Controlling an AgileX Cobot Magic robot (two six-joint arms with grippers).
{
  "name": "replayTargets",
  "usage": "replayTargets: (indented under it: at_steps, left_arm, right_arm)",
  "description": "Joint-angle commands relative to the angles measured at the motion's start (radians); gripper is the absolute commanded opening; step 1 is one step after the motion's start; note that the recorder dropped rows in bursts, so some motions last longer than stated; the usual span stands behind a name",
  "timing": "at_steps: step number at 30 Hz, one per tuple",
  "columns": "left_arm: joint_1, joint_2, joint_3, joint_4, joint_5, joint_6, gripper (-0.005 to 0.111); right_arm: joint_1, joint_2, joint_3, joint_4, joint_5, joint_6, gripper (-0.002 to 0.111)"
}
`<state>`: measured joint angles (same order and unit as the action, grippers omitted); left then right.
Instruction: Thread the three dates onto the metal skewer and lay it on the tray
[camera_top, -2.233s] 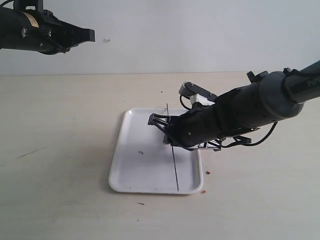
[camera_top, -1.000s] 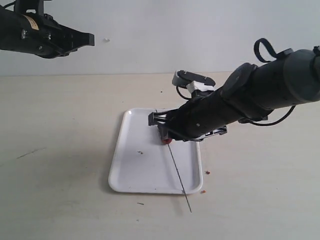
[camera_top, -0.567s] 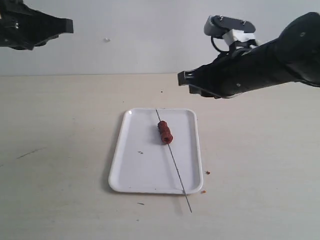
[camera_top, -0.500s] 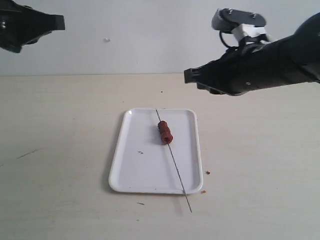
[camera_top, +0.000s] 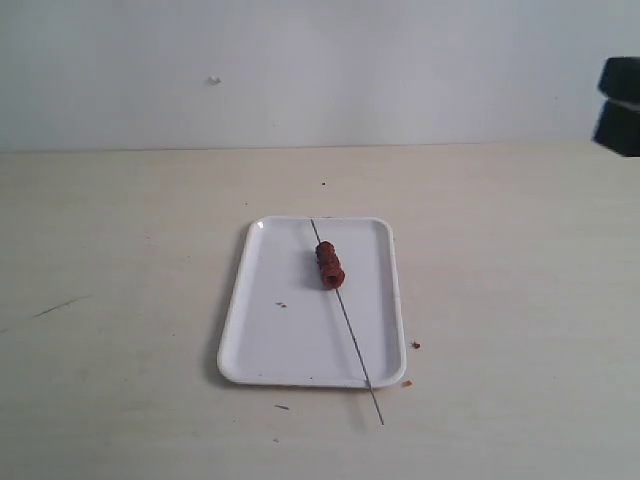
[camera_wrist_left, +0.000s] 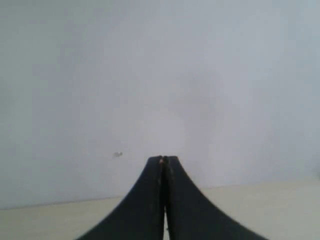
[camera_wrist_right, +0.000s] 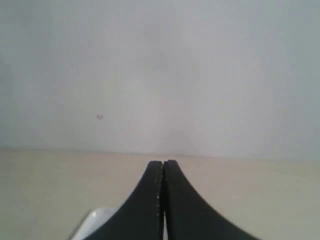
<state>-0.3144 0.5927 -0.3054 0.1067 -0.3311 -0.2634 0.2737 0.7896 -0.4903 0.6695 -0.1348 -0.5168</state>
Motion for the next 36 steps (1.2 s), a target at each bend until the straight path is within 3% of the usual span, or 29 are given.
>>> replayTargets:
  at_steps: [1,12,22,36]
  left_arm:
    - [-0.004,-0.206,0.105,0.005,-0.022,-0.004,0.000]
    - [-0.004,-0.524,0.259,0.005,0.133,-0.002,0.000]
    - [-0.004,-0.545,0.279,0.005,0.370,-0.006,0.000]
    - [-0.004,-0.545,0.279,0.005,0.390,-0.006,0.000]
  right_arm:
    - [-0.005,-0.175,0.047,-0.007,-0.025,-0.007,0.000]
    - [-0.005,-0.437,0.151,-0.013,0.003,0.067,0.000]
    - [-0.005,-0.446,0.151,-0.011,0.009,0.073,0.000]
    - [-0.005,-0.446,0.151,-0.025,0.012,-0.001,0.000]
